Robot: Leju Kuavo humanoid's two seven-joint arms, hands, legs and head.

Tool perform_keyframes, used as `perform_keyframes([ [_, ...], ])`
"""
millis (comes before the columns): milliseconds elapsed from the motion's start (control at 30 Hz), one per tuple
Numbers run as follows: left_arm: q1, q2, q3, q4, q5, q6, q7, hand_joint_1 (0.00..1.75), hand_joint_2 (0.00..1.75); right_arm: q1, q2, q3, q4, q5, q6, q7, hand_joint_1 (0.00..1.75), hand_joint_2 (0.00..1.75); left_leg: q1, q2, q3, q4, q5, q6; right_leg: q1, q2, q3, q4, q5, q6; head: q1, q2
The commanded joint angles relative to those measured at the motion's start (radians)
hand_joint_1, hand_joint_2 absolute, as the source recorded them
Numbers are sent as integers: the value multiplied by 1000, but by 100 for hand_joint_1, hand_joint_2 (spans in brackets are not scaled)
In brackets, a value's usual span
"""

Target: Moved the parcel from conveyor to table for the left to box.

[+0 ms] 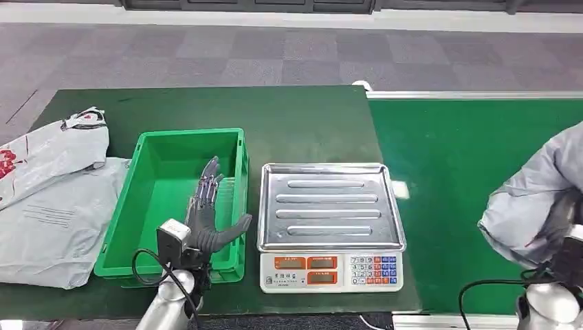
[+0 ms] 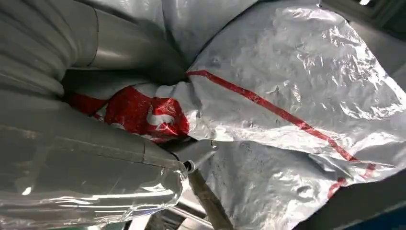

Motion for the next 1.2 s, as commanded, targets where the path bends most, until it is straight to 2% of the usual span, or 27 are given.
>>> perform_keyframes([
  [33,-38,7,-37,53,2,0,5,0,175,2,61,-52,-95,-5,3,1,175,175,1,-1,0,-1,1,-1,1,-1,1,-1,0,-1,0,0],
  [67,-45,2,-42,61,3,4,5,0,175,12,27,0,-251,-95,-108,1,175,175,1,-2,0,-1,1,-1,1,-1,0,-1,1,-1,0,0],
  [100,-48,-1,-44,64,4,10,5,0,175,-3,1,40,-327,-160,-120,1,175,175,-1,-1,-1,-1,1,-2,-1,-1,-1,0,0,-1,0,0],
  [167,-54,-5,-46,71,6,14,5,0,175,-57,-27,125,-360,-173,-105,1,175,175,-2,1,-2,1,0,-1,-2,1,-4,3,0,-1,0,0],
  [233,-44,-10,-36,52,6,28,5,0,175,-191,-59,315,-154,-104,-21,1,175,175,-2,2,-2,0,0,-1,-3,2,-4,2,1,-1,0,0],
  [267,-35,-10,-34,40,4,28,5,0,175,-272,-67,403,-44,-64,51,33,175,175,-2,8,-1,0,0,-1,-2,9,-4,2,3,0,0,0],
  [300,-24,-12,-29,23,1,29,5,0,175,-391,-61,531,122,47,150,141,175,175,0,16,1,-1,0,-1,0,17,-3,-1,6,-1,0,0],
  [333,-19,-12,-26,18,-1,23,5,0,175,-457,-43,613,251,133,204,204,175,175,-1,20,-2,-1,-2,-1,-1,20,-1,2,4,0,0,0],
  [367,-16,-12,-26,15,-5,15,5,0,175,-502,-23,686,366,187,255,229,175,175,-1,28,-6,-2,-1,-2,-1,28,-4,0,9,-1,0,0],
  [400,-18,-8,-32,19,-9,10,5,0,175,-555,19,787,531,281,309,265,175,175,0,26,-6,-3,-2,-2,0,25,-2,1,7,-1,0,0],
  [433,-19,-6,-36,22,-9,10,5,0,175,-584,51,839,643,322,340,301,175,175,2,36,-4,-6,-1,-3,1,35,-3,-3,12,-3,0,0],
  [467,-20,-3,-40,25,-7,8,5,0,175,-608,84,896,748,355,370,319,175,175,2,32,-4,-5,-1,-3,2,30,-2,-2,10,-4,0,0],
  [500,-22,0,-44,31,-6,4,5,0,175,-625,112,941,847,375,435,377,175,175,3,34,-4,-6,2,-4,2,32,-3,-3,13,-5,0,0],
  [533,-25,1,-46,37,-2,-3,5,0,175,-639,124,970,909,382,477,396,175,175,3,27,-3,-4,1,-3,3,24,-1,-1,9,-5,0,0],
  [600,-26,2,-55,39,5,-7,5,0,175,-663,132,1023,1024,369,558,402,175,175,3,23,-2,-7,6,-4,3,21,-2,-3,11,-6,0,0],
  [633,-30,0,-61,46,3,-7,5,0,175,-663,127,1043,1047,372,588,406,175,175,4,16,3,-5,9,-6,4,16,-2,-2,12,-7,0,0],
  [700,-35,-3,-73,55,4,1,5,0,175,-658,117,1074,1065,359,648,395,175,175,4,4,-1,-4,11,-6,4,4,-3,0,10,-6,0,0],
  [767,-27,-1,-77,42,11,8,5,0,175,-660,115,1089,1052,342,667,393,175,175,4,-4,-3,-3,12,-7,4,-3,-4,1,9,-6,0,0],
  [833,-22,-1,-80,36,14,10,5,0,175,-660,121,1085,1037,318,680,396,175,175,3,-6,-5,-3,12,-7,3,-5,-5,2,8,-7,0,0],
  [1100,-32,-7,-100,53,17,2,5,0,175,-614,102,1093,974,255,693,407,175,175,4,-1,1,-4,12,-9,4,-1,-2,1,9,-8,0,0],
  [1200,-38,-9,-106,60,22,-4,5,0,175,-594,98,1084,946,221,682,359,175,175,5,-4,0,-8,15,-9,5,-2,-2,-3,12,-9,0,0],
])
